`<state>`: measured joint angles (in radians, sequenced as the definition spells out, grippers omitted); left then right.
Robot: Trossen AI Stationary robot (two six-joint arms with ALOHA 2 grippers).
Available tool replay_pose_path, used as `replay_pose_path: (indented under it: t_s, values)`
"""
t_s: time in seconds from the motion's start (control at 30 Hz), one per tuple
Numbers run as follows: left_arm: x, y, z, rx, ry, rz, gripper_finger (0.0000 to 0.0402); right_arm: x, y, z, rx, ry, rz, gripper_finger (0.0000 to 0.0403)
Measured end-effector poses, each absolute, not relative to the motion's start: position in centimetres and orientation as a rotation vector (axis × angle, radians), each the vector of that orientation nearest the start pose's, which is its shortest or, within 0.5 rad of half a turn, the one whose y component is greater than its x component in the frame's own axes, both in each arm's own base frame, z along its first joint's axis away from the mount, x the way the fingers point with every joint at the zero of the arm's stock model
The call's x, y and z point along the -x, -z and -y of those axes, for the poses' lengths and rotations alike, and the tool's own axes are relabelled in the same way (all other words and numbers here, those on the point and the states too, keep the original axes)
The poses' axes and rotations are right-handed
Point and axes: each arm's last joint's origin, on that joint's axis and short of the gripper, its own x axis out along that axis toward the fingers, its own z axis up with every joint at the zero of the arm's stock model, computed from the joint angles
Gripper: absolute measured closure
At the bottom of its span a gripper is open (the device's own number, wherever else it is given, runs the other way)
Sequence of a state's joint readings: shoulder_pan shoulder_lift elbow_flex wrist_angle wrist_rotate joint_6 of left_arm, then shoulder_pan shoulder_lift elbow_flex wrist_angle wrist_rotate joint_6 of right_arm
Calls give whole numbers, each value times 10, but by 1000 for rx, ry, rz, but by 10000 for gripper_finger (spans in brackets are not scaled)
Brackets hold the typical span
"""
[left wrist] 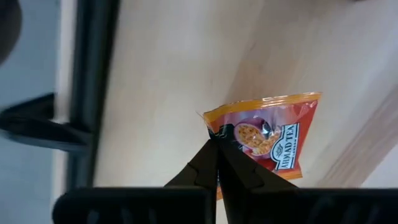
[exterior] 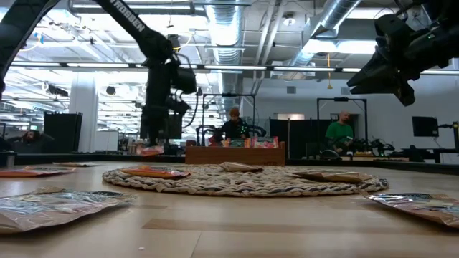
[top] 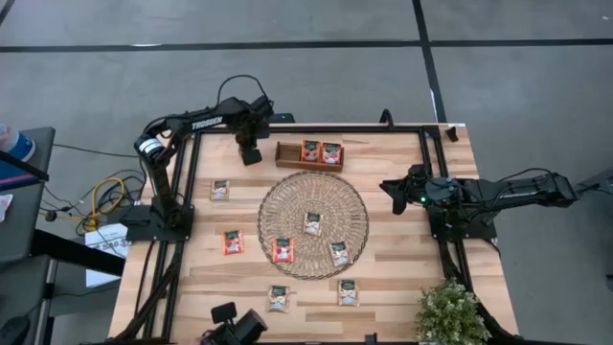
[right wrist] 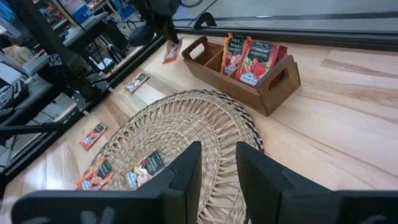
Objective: Pick & Place Tea
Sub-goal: Put the orange tea bag into the middle section of the wooden organizer
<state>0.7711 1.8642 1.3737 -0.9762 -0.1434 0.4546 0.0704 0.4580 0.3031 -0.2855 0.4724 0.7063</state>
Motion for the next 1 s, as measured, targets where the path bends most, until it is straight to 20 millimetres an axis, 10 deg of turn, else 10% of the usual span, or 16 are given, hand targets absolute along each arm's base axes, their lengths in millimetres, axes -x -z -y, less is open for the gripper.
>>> replay_pose_path:
  t_s: [0.53,1.0]
  values:
    - [-336,-291,-190,-320,-463,-1332,401,-120,-202,5,-557,530,-266,310]
    - [-394,-291,-136,-642,-555,-1151,401,-120,-202,5,-552,548,-257,310]
